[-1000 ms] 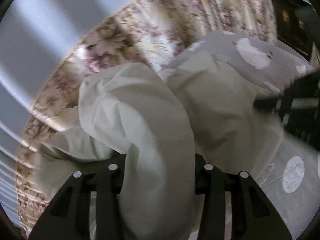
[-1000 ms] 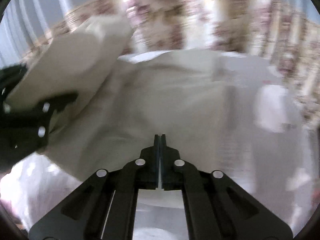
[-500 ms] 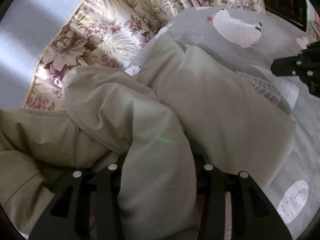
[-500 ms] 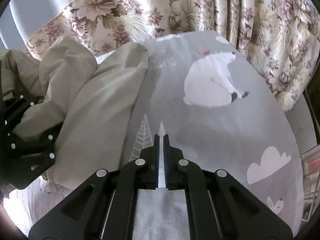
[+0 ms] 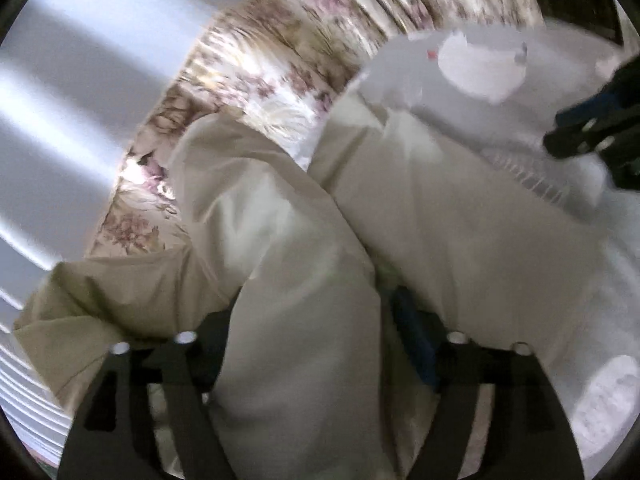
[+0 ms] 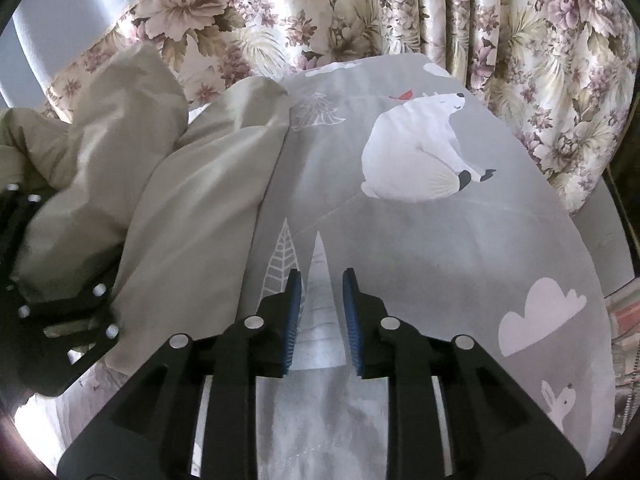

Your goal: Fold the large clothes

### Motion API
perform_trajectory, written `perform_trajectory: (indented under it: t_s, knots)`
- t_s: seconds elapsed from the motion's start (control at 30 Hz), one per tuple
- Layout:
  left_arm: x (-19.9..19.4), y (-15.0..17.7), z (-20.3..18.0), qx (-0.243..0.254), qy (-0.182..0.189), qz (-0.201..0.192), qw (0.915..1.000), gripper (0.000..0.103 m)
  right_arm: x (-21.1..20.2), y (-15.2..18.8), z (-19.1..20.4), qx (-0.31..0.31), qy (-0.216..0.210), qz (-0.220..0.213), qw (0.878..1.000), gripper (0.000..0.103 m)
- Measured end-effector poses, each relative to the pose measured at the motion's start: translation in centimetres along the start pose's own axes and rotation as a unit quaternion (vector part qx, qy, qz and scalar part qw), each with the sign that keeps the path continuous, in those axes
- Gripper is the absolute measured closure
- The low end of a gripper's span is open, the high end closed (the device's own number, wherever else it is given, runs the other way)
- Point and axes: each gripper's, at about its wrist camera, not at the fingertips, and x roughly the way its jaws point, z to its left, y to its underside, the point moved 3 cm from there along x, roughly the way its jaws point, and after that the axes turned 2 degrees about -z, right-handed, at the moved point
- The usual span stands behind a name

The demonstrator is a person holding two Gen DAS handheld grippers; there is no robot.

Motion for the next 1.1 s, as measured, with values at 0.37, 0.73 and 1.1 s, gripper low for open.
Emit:
perform_trajectory:
  t_s: [0.37, 0.73, 1.1]
  knots:
    - [-11.1, 12.3, 14.4, -0.29, 0.093, -0.061, 0.9505, 0.003, -2.6, -0.8, 4.0, -0.058, 0.025, -0.031, 0.998, 0.061]
    - [3.4, 30.1, 23.2, -0.501, 0.18, 0.097, 0.8411, 0.004, -2.0, -0.8, 11.7, -0.1, 0.006, -0.036, 0.994, 0.06]
    - [5.0, 33.6, 23.6, -0.539, 0.191, 0.104, 0.8135, 0.003, 0.6, -0.3, 16.5, -0.132, -0.011, -0.02, 0.991, 0.057]
